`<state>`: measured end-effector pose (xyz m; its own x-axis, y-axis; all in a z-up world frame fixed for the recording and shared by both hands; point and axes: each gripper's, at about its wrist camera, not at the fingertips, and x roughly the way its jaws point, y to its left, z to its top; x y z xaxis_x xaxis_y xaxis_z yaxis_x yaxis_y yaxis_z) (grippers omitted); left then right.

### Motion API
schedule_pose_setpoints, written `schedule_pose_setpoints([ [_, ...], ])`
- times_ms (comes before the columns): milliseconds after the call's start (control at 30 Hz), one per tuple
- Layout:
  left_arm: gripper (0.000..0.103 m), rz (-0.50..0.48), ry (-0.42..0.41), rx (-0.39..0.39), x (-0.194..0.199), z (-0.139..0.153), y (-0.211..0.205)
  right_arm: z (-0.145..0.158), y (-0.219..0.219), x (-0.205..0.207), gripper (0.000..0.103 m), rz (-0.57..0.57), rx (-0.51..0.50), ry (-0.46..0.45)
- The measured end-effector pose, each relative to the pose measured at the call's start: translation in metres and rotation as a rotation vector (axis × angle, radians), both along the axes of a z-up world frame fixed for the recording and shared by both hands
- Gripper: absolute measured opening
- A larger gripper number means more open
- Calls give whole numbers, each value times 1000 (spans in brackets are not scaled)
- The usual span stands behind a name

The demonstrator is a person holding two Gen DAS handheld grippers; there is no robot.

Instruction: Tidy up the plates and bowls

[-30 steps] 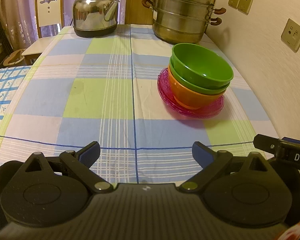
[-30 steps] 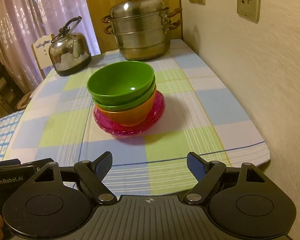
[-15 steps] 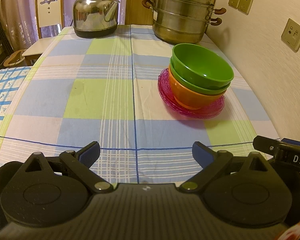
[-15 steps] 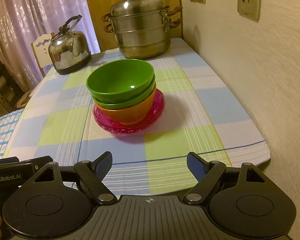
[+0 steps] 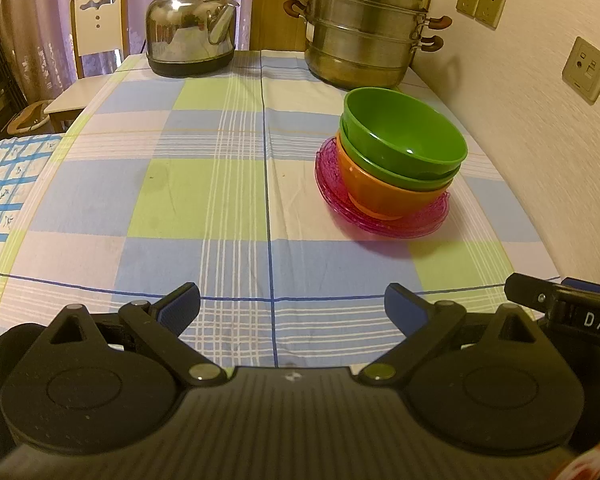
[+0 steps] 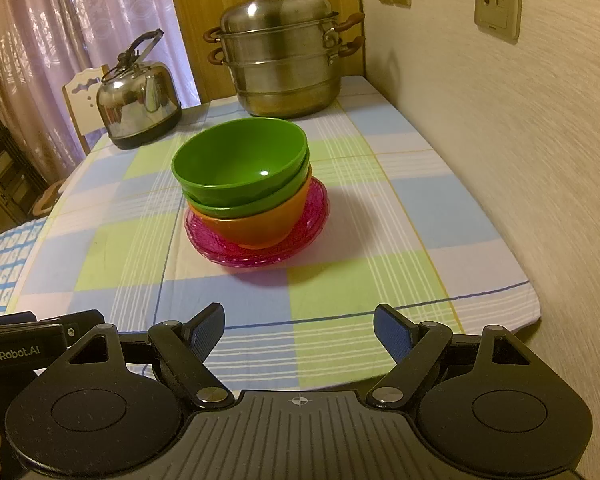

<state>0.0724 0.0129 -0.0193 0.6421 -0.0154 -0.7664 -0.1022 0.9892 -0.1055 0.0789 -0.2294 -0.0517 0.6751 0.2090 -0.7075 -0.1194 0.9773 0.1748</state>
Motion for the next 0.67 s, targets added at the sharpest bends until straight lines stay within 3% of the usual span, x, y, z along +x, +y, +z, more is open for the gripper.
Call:
schedule_pose_setpoints([
  [667, 99, -4, -8, -15, -2, -2, 0, -2, -1, -1, 81, 1, -5, 2],
])
